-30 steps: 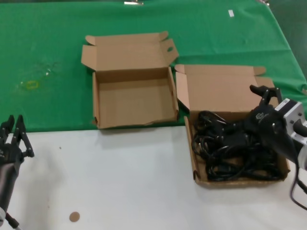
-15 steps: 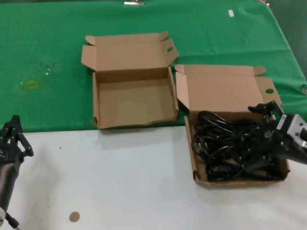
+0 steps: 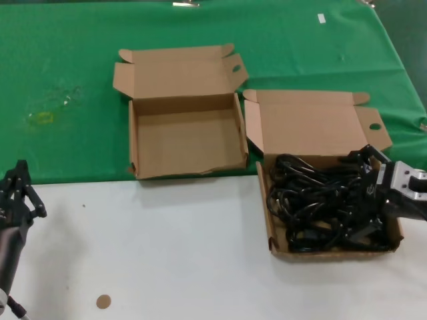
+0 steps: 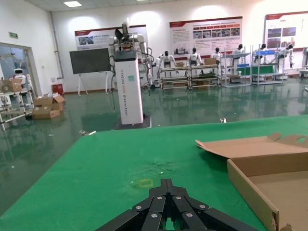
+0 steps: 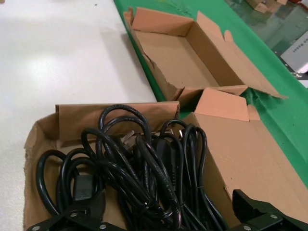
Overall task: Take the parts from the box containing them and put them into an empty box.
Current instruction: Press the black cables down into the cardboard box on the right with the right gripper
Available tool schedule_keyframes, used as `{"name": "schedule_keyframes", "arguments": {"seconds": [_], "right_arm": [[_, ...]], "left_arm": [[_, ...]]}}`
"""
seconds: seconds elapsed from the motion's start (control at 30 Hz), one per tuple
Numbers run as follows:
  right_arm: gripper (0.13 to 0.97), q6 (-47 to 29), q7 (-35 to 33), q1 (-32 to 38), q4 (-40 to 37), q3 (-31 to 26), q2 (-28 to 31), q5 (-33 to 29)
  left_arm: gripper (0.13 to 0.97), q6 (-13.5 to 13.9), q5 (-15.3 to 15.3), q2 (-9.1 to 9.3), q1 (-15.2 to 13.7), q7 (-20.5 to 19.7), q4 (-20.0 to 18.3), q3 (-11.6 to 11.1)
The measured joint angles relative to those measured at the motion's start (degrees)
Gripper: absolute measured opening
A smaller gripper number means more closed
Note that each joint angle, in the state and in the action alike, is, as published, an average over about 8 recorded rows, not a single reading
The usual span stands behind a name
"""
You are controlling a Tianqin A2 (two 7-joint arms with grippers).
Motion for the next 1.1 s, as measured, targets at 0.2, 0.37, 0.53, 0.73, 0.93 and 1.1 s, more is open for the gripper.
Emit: {"name": "schedule_keyframes", "arguments": {"seconds": [0.2,0.37,0.53,0.73,0.93,1.1], "right_arm": [[0.935,-3.45,-0.43,1.12,-2.25,2.42,-2.82,-4.44],[0.878,-5.48,0.08,1.09,-2.78,4.43,-4.20,-7.26],[0.815,-7.18,0.97,0.46,-2.53,6.22,-4.82,-9.37],[0.694,-8.99,2.07,-0.56,-1.76,8.08,-5.23,-11.17],[0.556,-10.44,2.50,-1.28,-1.37,9.64,-5.69,-12.37],[0.473,-11.41,2.24,-1.66,-1.46,10.70,-6.06,-13.09]], "left_arm": [[0.144,0.00,0.00,0.00,0.00,0.00,0.00,0.00],[0.144,0.00,0.00,0.00,0.00,0.00,0.00,0.00],[0.144,0.00,0.00,0.00,0.00,0.00,0.00,0.00],[0.144,0.00,0.00,0.00,0.00,0.00,0.00,0.00],[0.144,0.00,0.00,0.00,0.00,0.00,0.00,0.00],[0.144,0.00,0.00,0.00,0.00,0.00,0.00,0.00]]}}
